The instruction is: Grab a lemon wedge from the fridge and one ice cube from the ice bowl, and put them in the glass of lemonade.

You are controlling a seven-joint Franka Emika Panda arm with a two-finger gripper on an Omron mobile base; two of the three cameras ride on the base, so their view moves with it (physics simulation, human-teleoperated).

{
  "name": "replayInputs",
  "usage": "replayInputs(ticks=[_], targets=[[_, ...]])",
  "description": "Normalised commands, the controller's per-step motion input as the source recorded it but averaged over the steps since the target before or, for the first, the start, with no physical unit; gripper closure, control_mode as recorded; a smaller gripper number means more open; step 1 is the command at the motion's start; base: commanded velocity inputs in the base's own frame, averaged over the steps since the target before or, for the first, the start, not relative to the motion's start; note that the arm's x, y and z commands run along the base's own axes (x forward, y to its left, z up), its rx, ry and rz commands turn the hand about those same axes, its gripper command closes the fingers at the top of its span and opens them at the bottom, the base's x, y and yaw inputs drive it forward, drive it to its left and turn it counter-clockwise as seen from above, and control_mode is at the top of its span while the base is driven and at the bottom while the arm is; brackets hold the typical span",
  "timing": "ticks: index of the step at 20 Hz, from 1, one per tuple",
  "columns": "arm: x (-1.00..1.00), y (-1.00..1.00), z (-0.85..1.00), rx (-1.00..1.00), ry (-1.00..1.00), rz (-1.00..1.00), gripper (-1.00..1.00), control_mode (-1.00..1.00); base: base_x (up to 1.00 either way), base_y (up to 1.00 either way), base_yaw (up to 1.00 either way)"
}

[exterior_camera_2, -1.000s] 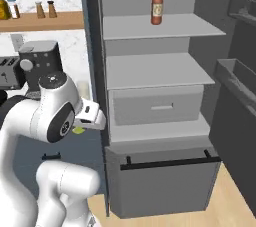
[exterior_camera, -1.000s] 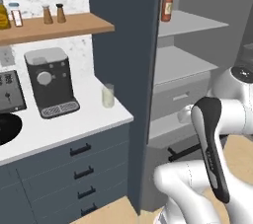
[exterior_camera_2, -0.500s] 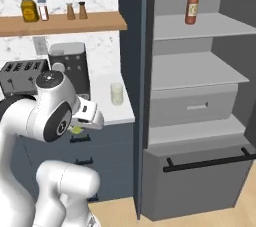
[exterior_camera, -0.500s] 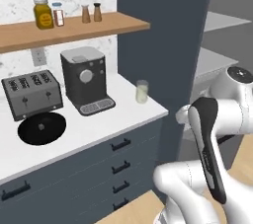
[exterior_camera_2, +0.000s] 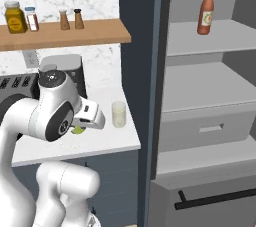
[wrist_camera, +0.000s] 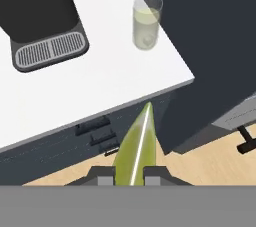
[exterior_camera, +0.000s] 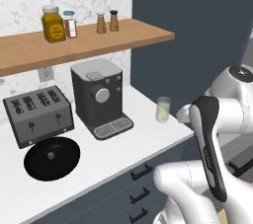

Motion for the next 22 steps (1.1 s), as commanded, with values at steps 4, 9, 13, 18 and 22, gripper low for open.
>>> replayInputs(ticks=[4,9,13,18,22], targets=[[0.15,0.03,0.00,-0.01,0.07,-0.02,1.00,-1.00,0.45,0.17,-0.07],[0.59,0.01,0.00,-0.01,0.17,-0.03,1.00,-1.00,0.00,0.00,0.00],[0.21,0.00,0.06,-0.01,-0.03,-0.01,1.00,-1.00,0.00,0.00,0.00],[0.33,0.04,0.10,-0.01,-0.04,-0.06,1.00,-1.00,0.00,0.00,0.00],[0.97,0.01,-0.01,-0.06,0.03,-0.12,1.00,-1.00,0.00,0.00,0.00]])
